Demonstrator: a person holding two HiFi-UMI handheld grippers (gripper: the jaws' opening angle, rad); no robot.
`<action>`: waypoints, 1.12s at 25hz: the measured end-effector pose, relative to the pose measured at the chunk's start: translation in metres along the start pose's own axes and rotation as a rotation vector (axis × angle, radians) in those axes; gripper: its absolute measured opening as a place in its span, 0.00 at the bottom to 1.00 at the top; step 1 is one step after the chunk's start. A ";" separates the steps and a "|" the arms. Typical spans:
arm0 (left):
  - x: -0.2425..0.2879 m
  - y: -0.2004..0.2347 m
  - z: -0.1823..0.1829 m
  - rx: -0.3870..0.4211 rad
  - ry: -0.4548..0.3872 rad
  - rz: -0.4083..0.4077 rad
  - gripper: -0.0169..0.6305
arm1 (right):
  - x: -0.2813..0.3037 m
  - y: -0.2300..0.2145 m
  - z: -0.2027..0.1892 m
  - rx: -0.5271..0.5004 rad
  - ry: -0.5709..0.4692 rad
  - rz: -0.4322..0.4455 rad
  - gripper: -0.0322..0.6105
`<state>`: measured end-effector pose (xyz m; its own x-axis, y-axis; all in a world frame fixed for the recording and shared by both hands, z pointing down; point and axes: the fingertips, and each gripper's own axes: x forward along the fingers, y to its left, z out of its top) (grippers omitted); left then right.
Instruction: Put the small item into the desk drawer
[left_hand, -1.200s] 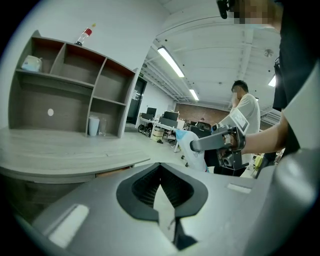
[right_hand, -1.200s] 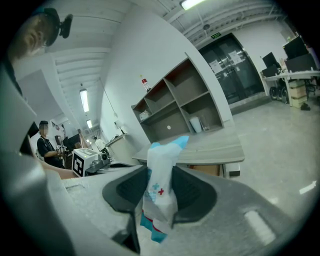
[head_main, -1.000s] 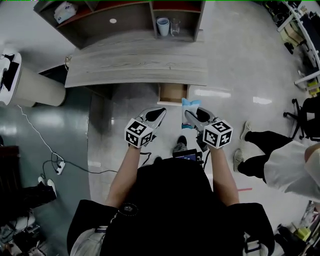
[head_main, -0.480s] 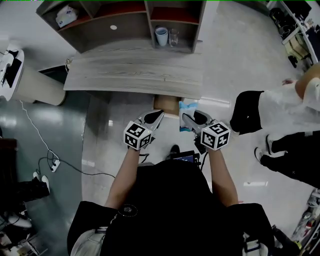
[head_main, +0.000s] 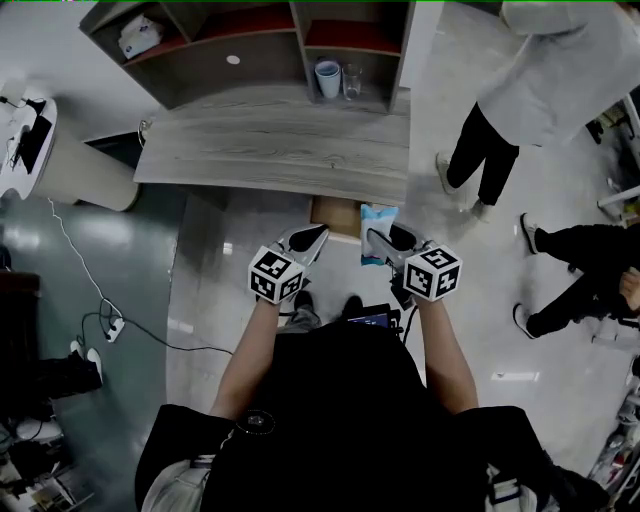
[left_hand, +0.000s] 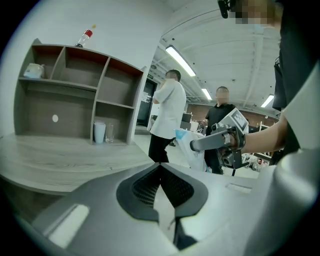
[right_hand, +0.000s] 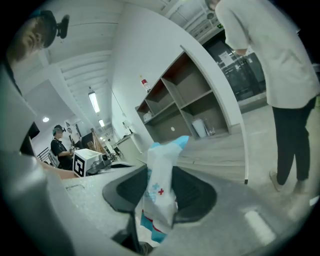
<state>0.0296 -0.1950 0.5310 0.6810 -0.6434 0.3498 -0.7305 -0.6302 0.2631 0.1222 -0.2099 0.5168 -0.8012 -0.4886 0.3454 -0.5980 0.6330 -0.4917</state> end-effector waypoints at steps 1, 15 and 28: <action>-0.001 0.002 0.000 0.003 0.002 -0.003 0.03 | 0.001 0.001 0.000 0.001 -0.004 -0.002 0.29; -0.014 0.029 0.016 0.059 0.009 -0.062 0.03 | 0.024 0.025 0.011 0.006 -0.044 -0.063 0.29; -0.022 0.041 0.016 0.065 0.016 -0.082 0.03 | 0.035 0.036 0.012 0.017 -0.052 -0.080 0.29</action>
<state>-0.0145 -0.2134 0.5199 0.7373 -0.5814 0.3441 -0.6669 -0.7079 0.2328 0.0730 -0.2115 0.5013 -0.7485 -0.5680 0.3422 -0.6591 0.5805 -0.4781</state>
